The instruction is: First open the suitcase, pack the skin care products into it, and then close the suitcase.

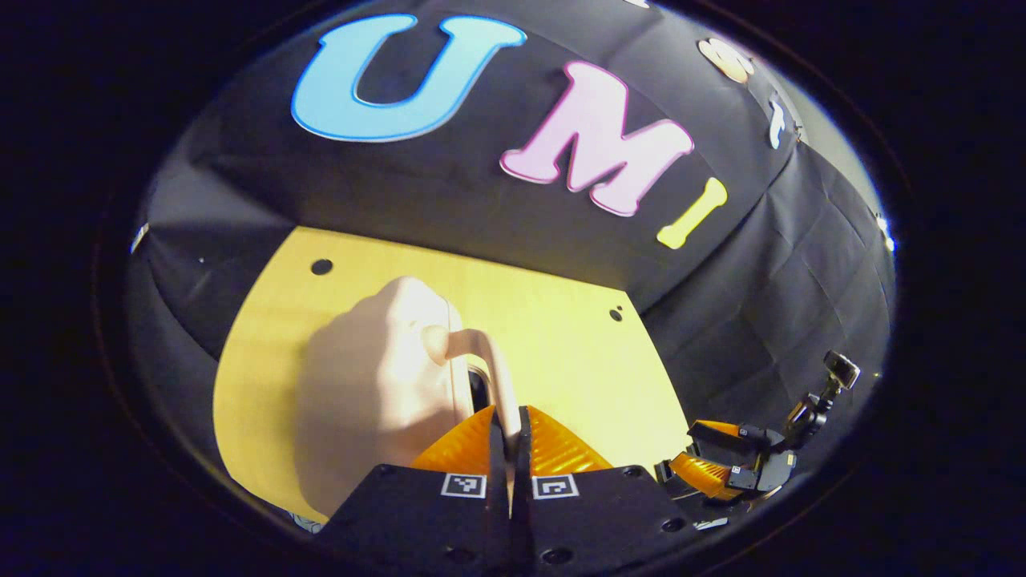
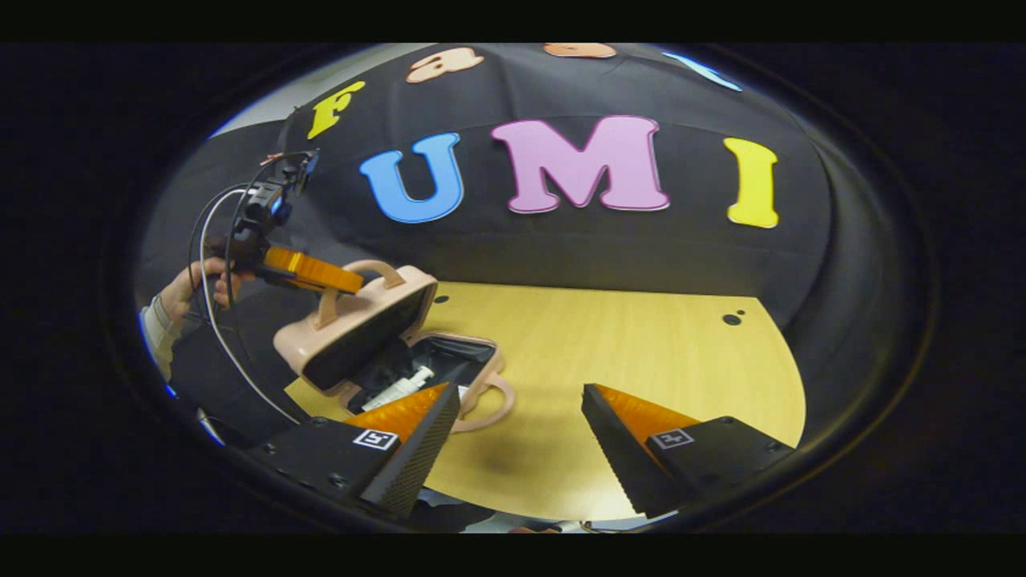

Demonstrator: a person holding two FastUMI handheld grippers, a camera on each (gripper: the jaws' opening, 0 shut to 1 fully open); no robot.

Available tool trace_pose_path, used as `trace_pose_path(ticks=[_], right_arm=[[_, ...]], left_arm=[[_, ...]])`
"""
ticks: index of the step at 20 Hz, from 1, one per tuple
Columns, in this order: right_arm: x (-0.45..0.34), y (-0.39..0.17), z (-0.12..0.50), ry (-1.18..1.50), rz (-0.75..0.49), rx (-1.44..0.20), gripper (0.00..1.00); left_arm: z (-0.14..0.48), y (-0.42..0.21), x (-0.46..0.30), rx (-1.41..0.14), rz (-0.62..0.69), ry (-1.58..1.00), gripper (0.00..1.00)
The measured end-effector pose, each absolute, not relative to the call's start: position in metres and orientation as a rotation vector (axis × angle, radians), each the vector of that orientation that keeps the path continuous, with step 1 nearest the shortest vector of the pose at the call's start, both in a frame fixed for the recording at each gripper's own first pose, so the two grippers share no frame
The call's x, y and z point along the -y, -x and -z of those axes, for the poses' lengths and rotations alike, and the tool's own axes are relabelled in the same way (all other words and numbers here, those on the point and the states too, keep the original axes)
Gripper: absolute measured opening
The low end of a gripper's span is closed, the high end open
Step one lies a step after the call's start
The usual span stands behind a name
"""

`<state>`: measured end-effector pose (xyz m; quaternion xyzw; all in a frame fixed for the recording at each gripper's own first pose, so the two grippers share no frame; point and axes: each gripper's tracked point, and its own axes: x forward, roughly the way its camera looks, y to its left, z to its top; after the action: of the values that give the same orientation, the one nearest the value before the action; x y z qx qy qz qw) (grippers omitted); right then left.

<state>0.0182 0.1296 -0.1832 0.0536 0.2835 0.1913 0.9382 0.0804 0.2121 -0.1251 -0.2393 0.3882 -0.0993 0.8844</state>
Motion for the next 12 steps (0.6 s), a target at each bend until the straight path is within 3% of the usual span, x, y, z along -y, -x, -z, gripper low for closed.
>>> trace_pose_path(ticks=[7, 12], right_arm=[[-0.037, 0.02, 0.183, -0.108, -0.216, -0.564, 0.98], [-0.001, 0.045, 0.189, -0.094, -0.155, -0.578, 0.98]], left_arm=[[0.262, -0.093, -0.128, -1.035, 0.256, 0.362, 0.07], [0.279, -0.091, -0.116, -1.078, 0.248, 0.287, 0.13]])
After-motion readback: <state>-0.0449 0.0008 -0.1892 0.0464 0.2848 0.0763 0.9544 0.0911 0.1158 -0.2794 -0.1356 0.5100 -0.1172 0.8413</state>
